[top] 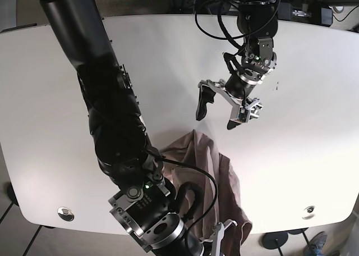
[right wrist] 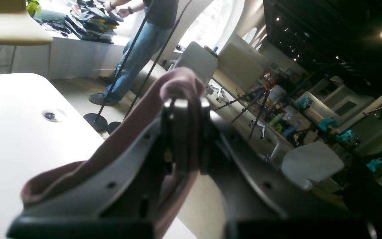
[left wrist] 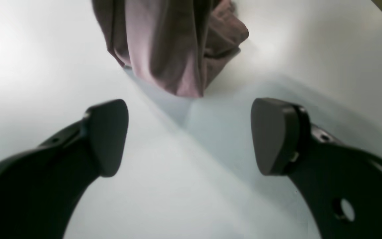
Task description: Fold the T-shirt properly
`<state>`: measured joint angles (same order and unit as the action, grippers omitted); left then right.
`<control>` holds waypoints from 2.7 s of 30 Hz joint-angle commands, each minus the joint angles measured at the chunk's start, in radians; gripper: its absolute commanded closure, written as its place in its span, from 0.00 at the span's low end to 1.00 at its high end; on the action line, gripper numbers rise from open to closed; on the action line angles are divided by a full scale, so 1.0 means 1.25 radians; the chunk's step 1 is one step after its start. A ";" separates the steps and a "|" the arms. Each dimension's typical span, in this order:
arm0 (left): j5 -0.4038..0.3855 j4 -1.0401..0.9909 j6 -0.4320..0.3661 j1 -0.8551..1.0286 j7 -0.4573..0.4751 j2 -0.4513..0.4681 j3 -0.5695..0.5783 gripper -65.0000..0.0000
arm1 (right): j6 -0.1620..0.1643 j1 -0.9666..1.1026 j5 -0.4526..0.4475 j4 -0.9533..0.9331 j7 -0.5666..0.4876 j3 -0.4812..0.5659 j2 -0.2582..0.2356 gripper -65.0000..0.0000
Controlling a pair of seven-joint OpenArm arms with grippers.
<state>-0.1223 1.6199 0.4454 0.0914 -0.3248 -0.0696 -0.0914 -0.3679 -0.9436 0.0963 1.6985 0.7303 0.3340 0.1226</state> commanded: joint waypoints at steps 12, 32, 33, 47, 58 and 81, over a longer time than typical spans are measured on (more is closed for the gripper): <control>-0.010 -0.304 -0.138 -0.198 0.119 -0.036 0.106 0.16 | 0.009 -0.161 -0.009 -0.050 -0.028 -0.059 0.006 0.97; -0.008 -0.707 -0.460 -0.373 0.518 -0.039 0.378 0.30 | 0.008 -0.169 -0.010 -0.071 -0.033 -0.071 0.008 0.97; -0.010 -0.753 -0.466 -0.395 0.560 -0.039 0.398 0.43 | 0.008 -0.169 -0.010 -0.069 -0.033 -0.071 0.007 0.97; -0.012 -0.820 -0.462 -0.412 0.594 -0.004 0.325 1.00 | 0.008 -0.150 -0.002 -0.089 -0.030 -0.150 -0.001 0.97; -0.012 -0.378 -0.275 -0.273 0.394 0.233 0.144 1.00 | 0.016 -0.164 -0.002 -0.271 -0.102 -0.230 -0.069 0.97; -0.005 -0.193 0.081 -0.338 -0.008 0.174 -0.076 0.49 | 0.057 -0.003 -0.010 -0.289 -0.177 -0.270 -0.107 0.97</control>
<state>-0.1123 1.3441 0.5499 -0.2958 -0.3393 0.1299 -0.1616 -0.2962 -0.8993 0.0925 1.3151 0.5503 -0.0044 -0.0135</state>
